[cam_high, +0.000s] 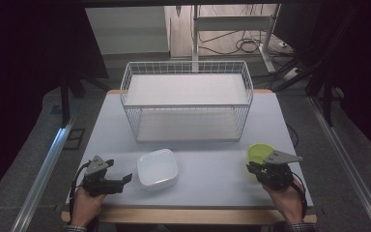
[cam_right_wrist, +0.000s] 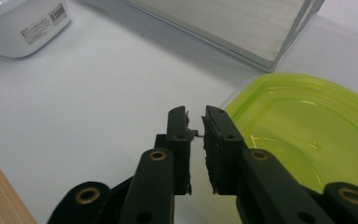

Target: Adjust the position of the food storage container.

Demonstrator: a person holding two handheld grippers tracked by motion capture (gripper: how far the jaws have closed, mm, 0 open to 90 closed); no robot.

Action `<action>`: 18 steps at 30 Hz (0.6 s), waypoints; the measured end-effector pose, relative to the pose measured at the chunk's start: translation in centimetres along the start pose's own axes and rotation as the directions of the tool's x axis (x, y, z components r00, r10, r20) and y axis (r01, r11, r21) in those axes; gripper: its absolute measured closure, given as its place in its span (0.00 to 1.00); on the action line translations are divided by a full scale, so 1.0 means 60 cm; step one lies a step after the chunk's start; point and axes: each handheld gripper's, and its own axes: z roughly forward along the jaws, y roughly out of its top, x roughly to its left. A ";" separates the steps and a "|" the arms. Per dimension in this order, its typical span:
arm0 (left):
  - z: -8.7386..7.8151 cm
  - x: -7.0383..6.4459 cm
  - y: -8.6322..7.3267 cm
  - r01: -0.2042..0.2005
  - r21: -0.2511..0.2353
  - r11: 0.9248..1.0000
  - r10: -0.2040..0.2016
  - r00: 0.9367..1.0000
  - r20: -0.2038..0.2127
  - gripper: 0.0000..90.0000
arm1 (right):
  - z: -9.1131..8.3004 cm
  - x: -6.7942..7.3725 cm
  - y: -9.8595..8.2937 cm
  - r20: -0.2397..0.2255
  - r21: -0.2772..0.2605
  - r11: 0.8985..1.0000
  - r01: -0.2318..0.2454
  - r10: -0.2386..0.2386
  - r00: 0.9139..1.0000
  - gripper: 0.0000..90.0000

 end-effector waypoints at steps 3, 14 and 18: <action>0.002 0.000 0.000 0.001 0.010 1.000 -0.001 1.000 0.005 0.07 | 0.003 0.005 0.002 -0.039 -0.010 1.000 -0.006 0.006 0.999 0.89; 0.028 -0.019 0.011 -0.031 0.097 0.995 0.027 0.999 0.042 0.13 | 0.019 0.019 0.011 -0.116 0.011 1.000 -0.022 0.023 0.993 0.99; 0.038 -0.024 0.017 -0.069 0.131 0.989 0.067 0.998 0.021 0.23 | 0.025 0.027 0.016 -0.099 0.027 1.000 0.000 0.003 0.995 0.99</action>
